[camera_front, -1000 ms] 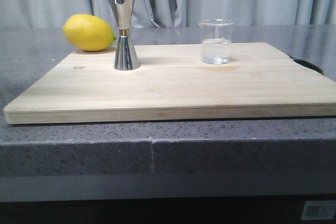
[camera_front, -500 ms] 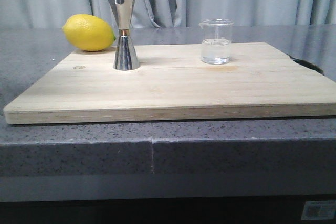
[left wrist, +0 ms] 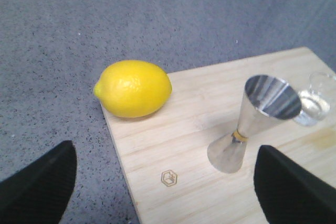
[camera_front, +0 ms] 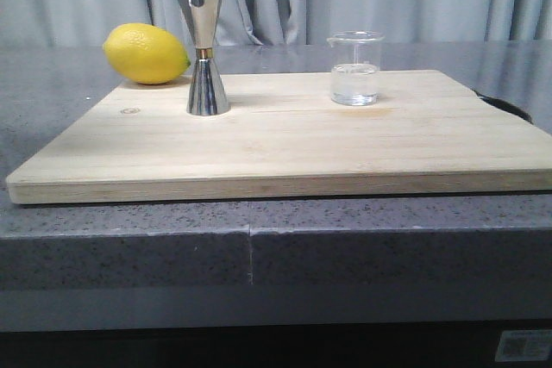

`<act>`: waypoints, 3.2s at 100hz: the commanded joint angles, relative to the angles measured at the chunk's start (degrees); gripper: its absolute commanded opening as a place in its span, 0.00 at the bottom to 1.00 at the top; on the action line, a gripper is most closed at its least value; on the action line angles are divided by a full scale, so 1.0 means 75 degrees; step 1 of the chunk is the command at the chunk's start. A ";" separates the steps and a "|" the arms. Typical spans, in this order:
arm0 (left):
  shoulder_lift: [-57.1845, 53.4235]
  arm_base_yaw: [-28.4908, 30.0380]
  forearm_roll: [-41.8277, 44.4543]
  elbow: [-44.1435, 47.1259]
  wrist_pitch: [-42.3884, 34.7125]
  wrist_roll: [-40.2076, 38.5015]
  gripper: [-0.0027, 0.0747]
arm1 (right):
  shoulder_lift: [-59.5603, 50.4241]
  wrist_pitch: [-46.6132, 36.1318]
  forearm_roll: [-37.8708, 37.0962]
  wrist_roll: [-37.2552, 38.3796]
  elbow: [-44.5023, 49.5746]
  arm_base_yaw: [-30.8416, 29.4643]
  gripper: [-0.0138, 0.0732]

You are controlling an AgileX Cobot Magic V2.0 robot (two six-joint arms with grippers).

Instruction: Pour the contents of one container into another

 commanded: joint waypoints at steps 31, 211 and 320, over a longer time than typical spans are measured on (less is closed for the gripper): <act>0.0538 -0.0064 -0.4471 -0.0207 0.1084 0.6120 0.85 | 0.0138 -0.0346 -0.0010 -0.0066 -0.0113 0.0014 0.80; 0.2760 0.0515 -0.6789 -0.0207 0.3457 0.9829 0.85 | 0.0218 -0.0888 0.0105 -0.0159 0.0383 0.0014 0.80; 0.4101 0.0300 -0.7208 -0.1177 0.4011 0.9894 0.85 | 0.0390 -0.1136 0.0122 -0.0159 0.0383 0.0014 0.80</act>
